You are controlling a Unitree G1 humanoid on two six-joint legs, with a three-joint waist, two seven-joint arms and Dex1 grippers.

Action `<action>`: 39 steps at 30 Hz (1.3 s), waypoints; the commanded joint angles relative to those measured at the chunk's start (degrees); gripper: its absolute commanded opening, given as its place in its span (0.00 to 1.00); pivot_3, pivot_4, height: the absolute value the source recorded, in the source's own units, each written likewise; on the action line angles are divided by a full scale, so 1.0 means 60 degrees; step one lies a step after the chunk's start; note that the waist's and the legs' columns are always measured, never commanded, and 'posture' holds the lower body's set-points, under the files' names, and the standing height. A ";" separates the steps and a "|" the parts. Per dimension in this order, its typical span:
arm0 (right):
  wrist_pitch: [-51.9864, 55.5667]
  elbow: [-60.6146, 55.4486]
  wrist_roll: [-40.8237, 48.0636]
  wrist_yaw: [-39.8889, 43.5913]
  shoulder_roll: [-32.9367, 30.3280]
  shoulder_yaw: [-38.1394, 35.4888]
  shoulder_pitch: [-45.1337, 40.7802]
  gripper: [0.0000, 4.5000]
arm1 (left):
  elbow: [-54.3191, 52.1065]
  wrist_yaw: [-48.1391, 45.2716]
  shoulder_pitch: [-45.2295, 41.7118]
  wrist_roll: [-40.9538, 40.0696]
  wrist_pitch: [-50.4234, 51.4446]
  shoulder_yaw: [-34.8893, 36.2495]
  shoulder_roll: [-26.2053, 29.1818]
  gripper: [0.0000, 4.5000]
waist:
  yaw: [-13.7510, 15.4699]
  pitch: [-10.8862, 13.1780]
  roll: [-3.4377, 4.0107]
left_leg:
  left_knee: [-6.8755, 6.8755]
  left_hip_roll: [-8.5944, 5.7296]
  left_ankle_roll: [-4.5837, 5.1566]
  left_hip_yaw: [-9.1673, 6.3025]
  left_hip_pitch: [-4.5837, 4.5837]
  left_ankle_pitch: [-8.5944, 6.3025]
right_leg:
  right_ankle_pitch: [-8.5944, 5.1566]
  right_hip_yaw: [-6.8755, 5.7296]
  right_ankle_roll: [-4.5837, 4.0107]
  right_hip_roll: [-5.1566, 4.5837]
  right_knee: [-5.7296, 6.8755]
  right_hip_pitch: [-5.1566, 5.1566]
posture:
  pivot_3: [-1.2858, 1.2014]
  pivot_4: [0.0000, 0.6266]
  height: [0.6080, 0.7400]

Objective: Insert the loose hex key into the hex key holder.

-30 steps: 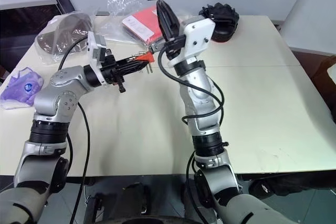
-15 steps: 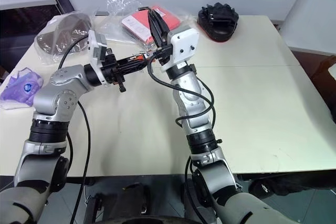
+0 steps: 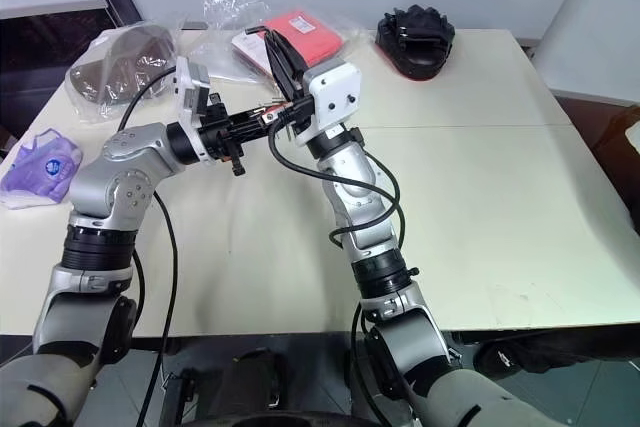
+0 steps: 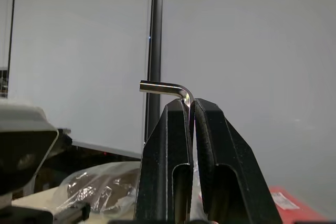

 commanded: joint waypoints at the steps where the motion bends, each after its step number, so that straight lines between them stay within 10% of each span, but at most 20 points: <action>1: -0.0107 -0.0427 -0.0039 -0.0033 0.0030 0.0016 -0.0055 0.00 | -0.0224 0.0034 -0.0285 -0.0165 -0.0027 0.0280 0.0025 0.00 | 0.0000 0.0000 0.0000 | 0.0000 0.0000 0.0000 0.0000 0.0000 0.0000 | 0.0000 0.0000 0.0000 0.0000 0.0000 0.0000 | 0.52 0.24 1.00; 39: 0.0027 -0.0557 -0.0099 0.0037 -0.0136 -0.0014 0.0165 0.00 | -0.0359 0.0417 -0.0419 -0.0609 0.0318 0.0522 -0.0126 0.00 | 0.0004 0.0001 0.0001 | -0.0001 0.0000 0.0000 -0.0029 0.0000 0.0000 | 0.0000 0.0000 0.0000 0.0000 -0.0002 0.0000 | 0.52 0.24 1.00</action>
